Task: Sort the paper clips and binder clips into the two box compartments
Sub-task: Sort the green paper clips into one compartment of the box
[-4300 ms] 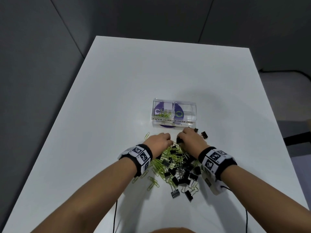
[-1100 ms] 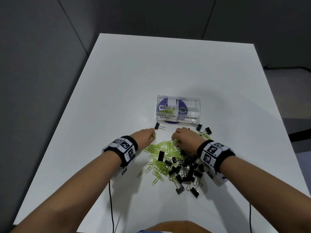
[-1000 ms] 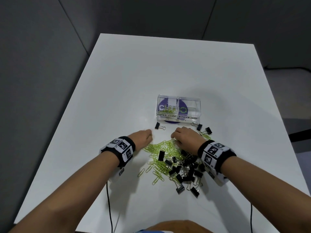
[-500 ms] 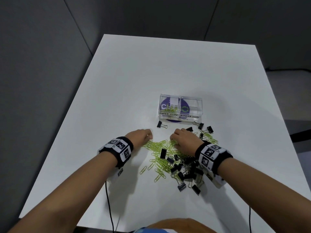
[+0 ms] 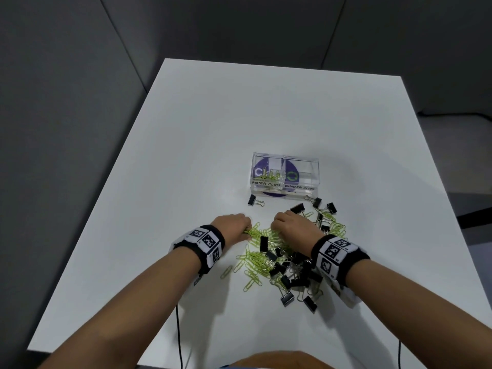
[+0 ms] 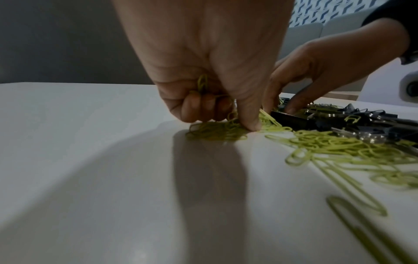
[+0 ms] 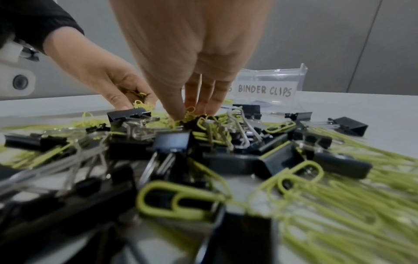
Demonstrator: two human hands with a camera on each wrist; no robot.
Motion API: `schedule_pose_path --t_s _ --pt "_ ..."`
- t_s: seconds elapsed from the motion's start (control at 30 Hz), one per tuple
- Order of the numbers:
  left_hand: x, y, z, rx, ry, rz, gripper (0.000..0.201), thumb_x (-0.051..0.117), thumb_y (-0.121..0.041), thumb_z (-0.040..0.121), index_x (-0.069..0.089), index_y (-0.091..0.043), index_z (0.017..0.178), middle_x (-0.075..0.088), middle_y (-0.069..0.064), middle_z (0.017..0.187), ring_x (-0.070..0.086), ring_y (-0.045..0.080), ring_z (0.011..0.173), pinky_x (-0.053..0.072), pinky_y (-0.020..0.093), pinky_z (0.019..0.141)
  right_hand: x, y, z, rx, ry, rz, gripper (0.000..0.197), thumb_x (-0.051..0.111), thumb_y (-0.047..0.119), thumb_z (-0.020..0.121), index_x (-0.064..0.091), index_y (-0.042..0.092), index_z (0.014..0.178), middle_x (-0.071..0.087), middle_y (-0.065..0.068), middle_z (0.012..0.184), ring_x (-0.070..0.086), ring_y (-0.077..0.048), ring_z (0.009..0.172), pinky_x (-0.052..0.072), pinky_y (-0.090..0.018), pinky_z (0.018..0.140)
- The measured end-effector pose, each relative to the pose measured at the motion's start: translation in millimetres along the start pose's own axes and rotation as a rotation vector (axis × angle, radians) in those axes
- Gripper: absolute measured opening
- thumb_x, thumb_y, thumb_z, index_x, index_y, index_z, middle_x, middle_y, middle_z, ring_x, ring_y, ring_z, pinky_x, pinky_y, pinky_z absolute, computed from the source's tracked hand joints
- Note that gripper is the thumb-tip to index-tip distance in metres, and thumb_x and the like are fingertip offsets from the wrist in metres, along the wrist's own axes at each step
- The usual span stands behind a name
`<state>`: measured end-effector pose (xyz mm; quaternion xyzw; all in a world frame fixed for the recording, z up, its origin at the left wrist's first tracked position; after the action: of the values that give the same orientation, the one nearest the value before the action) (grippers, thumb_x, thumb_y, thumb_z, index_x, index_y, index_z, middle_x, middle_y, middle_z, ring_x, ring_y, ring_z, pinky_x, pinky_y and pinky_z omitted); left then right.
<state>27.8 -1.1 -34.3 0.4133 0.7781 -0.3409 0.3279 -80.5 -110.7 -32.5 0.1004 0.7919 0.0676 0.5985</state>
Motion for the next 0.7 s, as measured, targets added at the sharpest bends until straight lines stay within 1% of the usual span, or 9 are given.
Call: schedule_pose_path --t_s 0.07,0.13,0.17,0.23,0.27,0.3,0.4,0.53,0.7 --pt "-1.1 -1.2 0.6 0.003 0.001 0.030 0.036 0.047 -0.033 0.096 0.049 -0.009 0.123 0.053 0.010 0.123 0.053 0.026 0.112 0.043 0.036 0.089 -0.2 -4.0 -0.3 0.028 0.001 0.021 0.042 0.045 -0.007 0.086 0.050 0.008 0.125 0.055 -0.011 0.124 0.050 -0.028 0.109 0.044 -0.036 0.092" --pt "-1.6 -2.3 0.6 0.011 0.002 0.060 0.035 0.045 -0.032 0.097 0.049 -0.008 0.122 0.052 0.010 0.123 0.053 0.026 0.112 0.043 0.035 0.088 0.0 -4.8 0.9 0.040 0.022 0.019 0.042 0.044 -0.004 0.088 0.048 0.009 0.128 0.053 -0.010 0.126 0.049 -0.027 0.111 0.043 -0.034 0.094" --pt "-1.6 -3.1 1.0 0.017 0.004 0.076 0.034 0.043 -0.032 0.098 0.049 -0.008 0.122 0.052 0.010 0.122 0.053 0.027 0.111 0.043 0.035 0.087 -0.3 -5.1 1.7 0.046 0.035 0.020 0.039 0.043 0.000 0.090 0.048 0.009 0.128 0.053 -0.010 0.126 0.048 -0.026 0.111 0.042 -0.034 0.095" --pt "-1.8 -4.9 1.2 0.028 0.002 0.111 0.033 0.039 -0.031 0.099 0.048 -0.006 0.120 0.052 0.011 0.121 0.054 0.027 0.110 0.043 0.035 0.085 -3.3 -4.5 3.0 0.066 0.063 0.037 0.034 0.042 0.014 0.094 0.049 0.010 0.127 0.052 -0.009 0.126 0.048 -0.025 0.112 0.040 -0.033 0.095" --pt "-1.9 -5.6 1.3 0.030 0.000 0.125 0.034 0.037 -0.030 0.099 0.047 -0.005 0.120 0.051 0.012 0.121 0.053 0.028 0.110 0.043 0.036 0.085 -4.7 -4.6 3.5 0.074 0.088 0.041 0.035 0.044 0.020 0.094 0.048 0.010 0.127 0.051 -0.009 0.126 0.047 -0.025 0.114 0.040 -0.033 0.096" --pt "-1.6 -5.7 0.9 0.030 -0.001 0.132 0.034 0.035 -0.029 0.100 0.046 -0.005 0.121 0.051 0.013 0.122 0.053 0.029 0.110 0.043 0.036 0.086 -5.1 -4.6 4.1 0.078 0.121 0.039 0.037 0.047 0.023 0.093 0.047 0.010 0.128 0.050 -0.009 0.127 0.046 -0.025 0.115 0.040 -0.033 0.097" --pt "-0.4 -6.5 0.6 0.031 0.004 0.145 0.036 0.031 -0.028 0.101 0.043 -0.003 0.125 0.048 0.014 0.125 0.051 0.030 0.112 0.042 0.037 0.088 -4.4 -5.1 5.2 0.081 0.187 -0.003 0.040 0.054 0.015 0.088 0.045 0.007 0.127 0.046 -0.011 0.128 0.044 -0.027 0.115 0.041 -0.034 0.096" --pt "0.9 -8.3 -1.1 0.043 0.009 0.163 0.038 0.028 -0.028 0.102 0.041 -0.003 0.127 0.045 0.014 0.128 0.049 0.029 0.114 0.041 0.038 0.089 -2.6 -4.9 8.4 0.107 0.198 -0.007 0.029 0.052 0.009 0.090 0.048 0.005 0.118 0.049 -0.013 0.122 0.046 -0.029 0.111 0.041 -0.035 0.089" --pt "0.9 -9.1 -3.1 0.036 0.033 0.177 0.038 0.028 -0.030 0.102 0.040 -0.003 0.127 0.045 0.014 0.128 0.049 0.030 0.114 0.041 0.038 0.088 -2.8 -5.5 9.2 0.116 0.223 0.022 0.023 0.048 0.007 0.091 0.051 0.003 0.114 0.053 -0.016 0.116 0.049 -0.030 0.109 0.042 -0.039 0.088"
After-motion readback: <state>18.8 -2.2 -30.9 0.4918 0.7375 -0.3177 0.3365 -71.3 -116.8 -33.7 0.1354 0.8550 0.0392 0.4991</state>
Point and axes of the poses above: each hand's wrist, its own z-axis towards the middle knuckle, its own x-axis out of the palm, y = z × x, the point moved 4 cm from there along z, towards the middle knuckle
